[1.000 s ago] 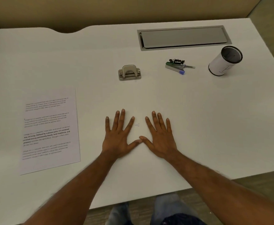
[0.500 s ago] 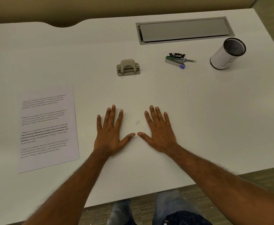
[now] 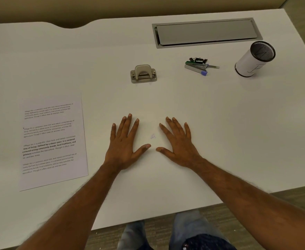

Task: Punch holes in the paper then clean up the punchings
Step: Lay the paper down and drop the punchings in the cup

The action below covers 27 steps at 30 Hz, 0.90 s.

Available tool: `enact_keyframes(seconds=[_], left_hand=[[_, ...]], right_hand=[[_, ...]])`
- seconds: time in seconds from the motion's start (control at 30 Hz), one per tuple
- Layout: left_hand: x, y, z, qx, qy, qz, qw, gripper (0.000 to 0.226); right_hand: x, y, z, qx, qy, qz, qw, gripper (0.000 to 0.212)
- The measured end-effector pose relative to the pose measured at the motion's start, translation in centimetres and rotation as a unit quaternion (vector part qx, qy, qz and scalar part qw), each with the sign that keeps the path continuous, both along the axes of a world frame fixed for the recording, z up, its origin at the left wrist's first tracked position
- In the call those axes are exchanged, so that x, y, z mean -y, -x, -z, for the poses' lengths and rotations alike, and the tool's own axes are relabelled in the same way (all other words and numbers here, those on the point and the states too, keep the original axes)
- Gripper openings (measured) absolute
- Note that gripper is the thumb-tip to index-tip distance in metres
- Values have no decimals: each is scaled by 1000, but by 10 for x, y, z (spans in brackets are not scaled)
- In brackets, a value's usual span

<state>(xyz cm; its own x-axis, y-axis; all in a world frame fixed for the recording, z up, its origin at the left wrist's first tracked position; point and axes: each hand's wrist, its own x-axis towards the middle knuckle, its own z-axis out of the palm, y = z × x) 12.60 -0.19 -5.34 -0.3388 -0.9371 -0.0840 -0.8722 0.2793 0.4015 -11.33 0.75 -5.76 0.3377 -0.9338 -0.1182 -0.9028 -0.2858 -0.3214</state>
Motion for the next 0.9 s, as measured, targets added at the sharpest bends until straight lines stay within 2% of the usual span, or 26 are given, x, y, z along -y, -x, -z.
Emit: enact_keyframes(seconds=[0.07,0.1,0.2,0.27,0.33,0.37,0.4,0.43,0.5,0.53,0.57,0.73,0.9], left_hand=[[0,3,-6,-128,-27,-15,991,83],[-1,5,-10,-207,-47,-37,976,80],[-1,12,-18,-397,-85,-153,901,72],[4,16,-25,-518,-142,-238,809,65],[11,15,-32,-621,-207,-320,685,63],[14,13,-32,-638,-215,-348,652,65],[14,12,-33,-634,-206,-361,652,65],[12,11,-32,-609,-178,-357,685,63],[6,11,-24,-509,-85,-314,797,52],[4,10,-18,-463,-50,-291,836,45],[2,10,-14,-431,-30,-273,859,41],[-2,2,2,-263,7,-170,950,45],[1,4,12,-140,63,-91,984,46]], right_hand=[[1,-1,-1,60,18,31,998,72],[3,-3,-2,76,27,37,996,66],[10,-14,-4,105,28,36,993,45],[14,-21,-5,128,21,33,991,36],[16,-25,-4,143,24,31,989,32],[17,-26,-4,146,27,32,988,32],[17,-27,-4,149,30,34,988,33],[17,-29,-3,150,29,36,988,34],[19,-34,-3,153,28,39,987,34],[20,-36,-2,160,29,41,986,30],[20,-38,-1,169,33,45,984,26],[19,-38,3,179,71,65,979,8],[22,-28,-1,227,46,65,971,18]])
